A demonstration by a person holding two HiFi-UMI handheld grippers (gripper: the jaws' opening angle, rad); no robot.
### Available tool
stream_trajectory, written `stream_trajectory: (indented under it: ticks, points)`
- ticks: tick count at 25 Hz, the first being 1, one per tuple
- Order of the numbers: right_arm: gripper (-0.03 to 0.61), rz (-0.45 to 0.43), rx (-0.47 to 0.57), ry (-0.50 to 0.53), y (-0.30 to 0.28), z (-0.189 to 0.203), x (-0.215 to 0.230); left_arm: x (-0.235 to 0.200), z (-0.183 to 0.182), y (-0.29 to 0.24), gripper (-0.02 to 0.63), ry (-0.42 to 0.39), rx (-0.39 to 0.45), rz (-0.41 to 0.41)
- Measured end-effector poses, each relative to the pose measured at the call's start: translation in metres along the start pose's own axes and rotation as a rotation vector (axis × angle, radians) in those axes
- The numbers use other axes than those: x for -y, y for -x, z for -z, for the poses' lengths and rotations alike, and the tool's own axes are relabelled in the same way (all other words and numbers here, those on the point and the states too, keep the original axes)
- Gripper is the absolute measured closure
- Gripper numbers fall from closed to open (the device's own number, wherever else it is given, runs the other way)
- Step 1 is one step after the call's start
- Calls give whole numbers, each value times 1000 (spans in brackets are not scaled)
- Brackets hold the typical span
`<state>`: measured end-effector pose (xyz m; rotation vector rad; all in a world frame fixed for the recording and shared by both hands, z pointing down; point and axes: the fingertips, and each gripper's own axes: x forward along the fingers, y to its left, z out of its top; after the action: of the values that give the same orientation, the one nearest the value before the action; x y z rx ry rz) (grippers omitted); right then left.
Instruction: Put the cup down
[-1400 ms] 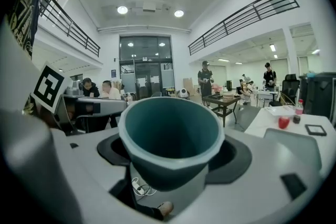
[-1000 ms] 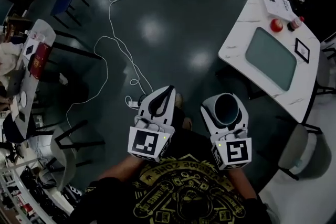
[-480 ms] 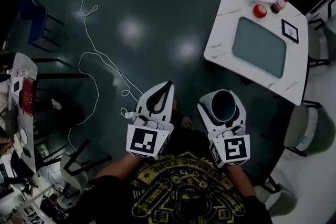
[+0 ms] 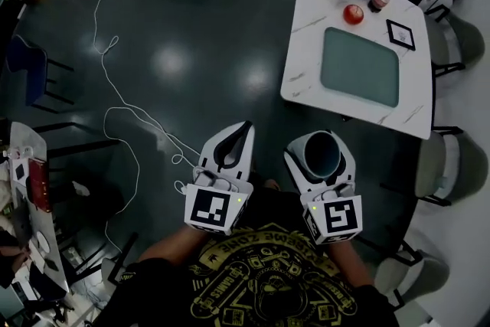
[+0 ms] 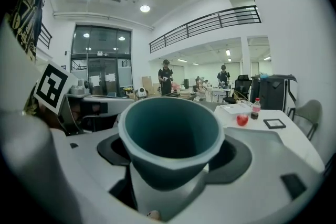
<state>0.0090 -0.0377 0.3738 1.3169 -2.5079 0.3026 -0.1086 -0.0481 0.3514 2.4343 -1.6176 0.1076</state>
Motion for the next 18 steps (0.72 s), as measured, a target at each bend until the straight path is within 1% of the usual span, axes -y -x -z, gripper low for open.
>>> stream_trajectory:
  ticks: [4,10,14,18]
  points:
    - [195,47,11,-4,-3,-6,5,0,-8,-11,603,-15,18,50]
    - [195,110,24,-20,-8,-10,8,-5,-4,-18,603,-28,-11,106]
    - [195,128,20,-15,-11,-10,0,-10,4,-19,603,-18,-38,130]
    - [195,155,-1,-10,-7,-5,3,-7,8,-21,603,5,-23,151]
